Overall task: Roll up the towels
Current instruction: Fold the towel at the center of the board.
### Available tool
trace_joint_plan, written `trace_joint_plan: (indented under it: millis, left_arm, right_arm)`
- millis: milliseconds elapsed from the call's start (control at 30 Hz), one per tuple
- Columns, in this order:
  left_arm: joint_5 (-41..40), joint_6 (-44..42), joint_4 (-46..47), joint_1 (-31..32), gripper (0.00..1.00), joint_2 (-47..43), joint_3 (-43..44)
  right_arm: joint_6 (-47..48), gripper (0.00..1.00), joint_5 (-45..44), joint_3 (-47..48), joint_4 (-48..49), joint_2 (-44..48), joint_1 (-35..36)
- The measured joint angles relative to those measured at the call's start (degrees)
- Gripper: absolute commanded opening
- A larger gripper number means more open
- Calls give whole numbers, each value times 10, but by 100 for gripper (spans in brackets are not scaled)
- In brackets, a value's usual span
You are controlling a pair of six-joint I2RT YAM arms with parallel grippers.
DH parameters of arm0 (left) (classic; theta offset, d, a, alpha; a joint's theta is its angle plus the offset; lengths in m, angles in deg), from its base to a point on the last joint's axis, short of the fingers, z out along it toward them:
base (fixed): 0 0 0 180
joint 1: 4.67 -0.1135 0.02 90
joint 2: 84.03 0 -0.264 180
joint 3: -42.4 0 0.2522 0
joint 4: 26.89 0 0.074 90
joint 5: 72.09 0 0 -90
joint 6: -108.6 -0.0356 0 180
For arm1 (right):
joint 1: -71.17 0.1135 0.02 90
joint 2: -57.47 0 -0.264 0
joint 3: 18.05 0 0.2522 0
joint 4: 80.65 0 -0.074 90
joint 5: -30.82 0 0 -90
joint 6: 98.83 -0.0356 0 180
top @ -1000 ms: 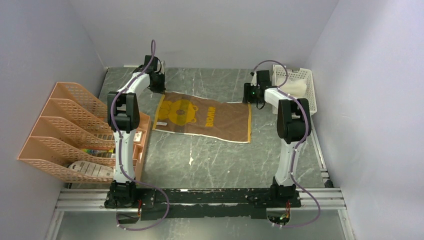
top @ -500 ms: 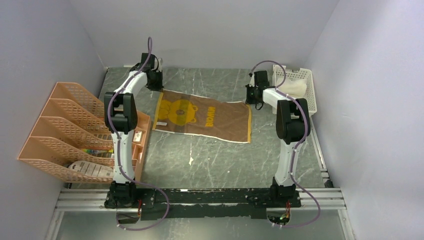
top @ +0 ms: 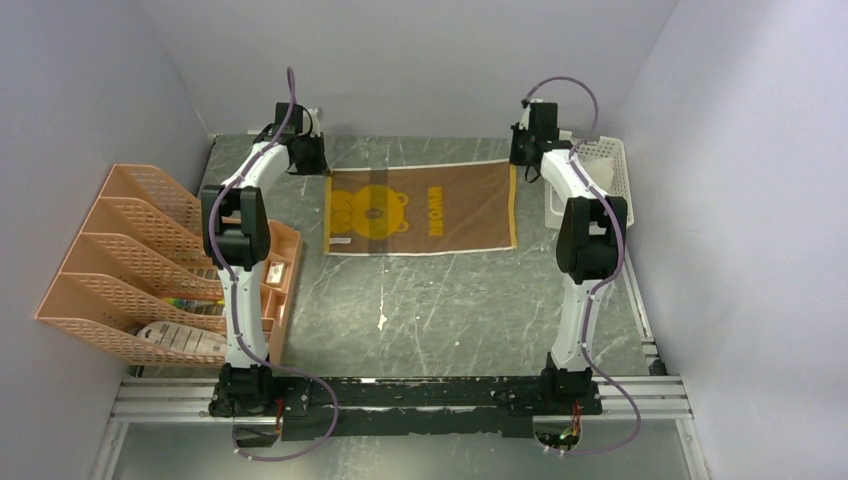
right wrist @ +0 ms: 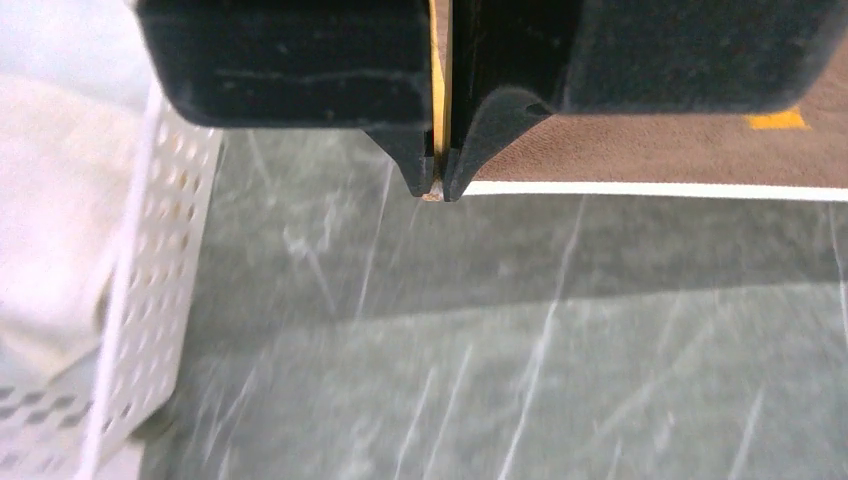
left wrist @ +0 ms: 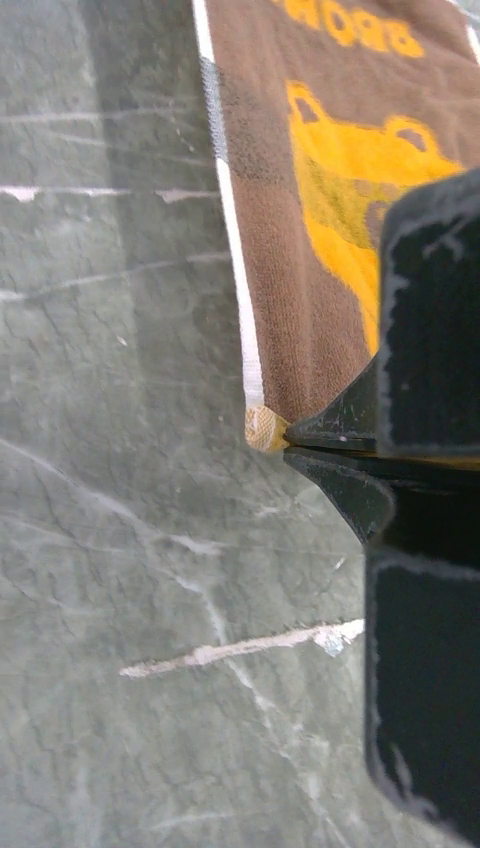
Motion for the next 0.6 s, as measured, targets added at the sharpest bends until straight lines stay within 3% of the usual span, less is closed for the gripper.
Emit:
trace_joint_plan:
  millis: [300,500,600]
  left_arm:
    - [38,14,73,1,7,11,28]
    - [41,6,113,1,7,16,35]
    - [47,-7,150,1,7,-1,-16]
  right_arm:
    - [16,0,-12,125,-8,-77,-13]
    - [23,0,-19,81,7,-63,-14]
    - [25,0,-18,38,15,-40,-14]
